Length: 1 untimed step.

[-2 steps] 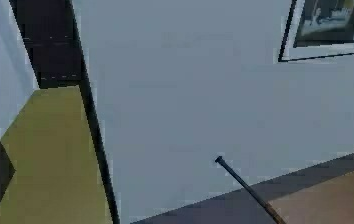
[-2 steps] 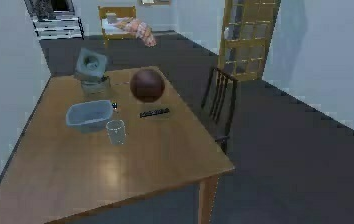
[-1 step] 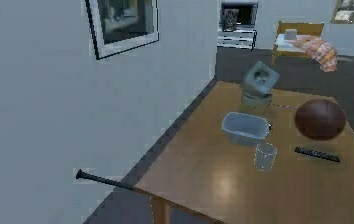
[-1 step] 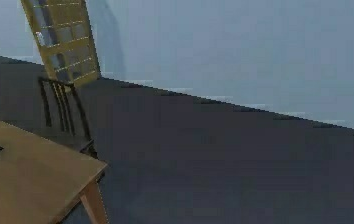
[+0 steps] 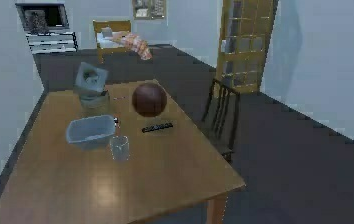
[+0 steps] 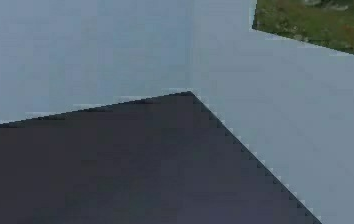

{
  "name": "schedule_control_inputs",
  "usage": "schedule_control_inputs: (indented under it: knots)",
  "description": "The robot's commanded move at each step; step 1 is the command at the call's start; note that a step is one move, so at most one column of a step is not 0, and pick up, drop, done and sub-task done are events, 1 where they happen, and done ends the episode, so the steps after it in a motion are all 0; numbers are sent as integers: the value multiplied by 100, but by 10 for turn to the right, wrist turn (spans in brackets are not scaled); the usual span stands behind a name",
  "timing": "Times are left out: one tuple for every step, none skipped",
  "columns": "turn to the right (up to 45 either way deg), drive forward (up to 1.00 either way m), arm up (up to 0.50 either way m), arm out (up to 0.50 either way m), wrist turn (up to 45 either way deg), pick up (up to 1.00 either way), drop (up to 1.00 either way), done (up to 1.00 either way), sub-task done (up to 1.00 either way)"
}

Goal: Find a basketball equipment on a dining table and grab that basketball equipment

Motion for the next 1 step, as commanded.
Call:
schedule_control_inputs:
  knots:
    - [420,0,0,0,0,0,0,0,0]
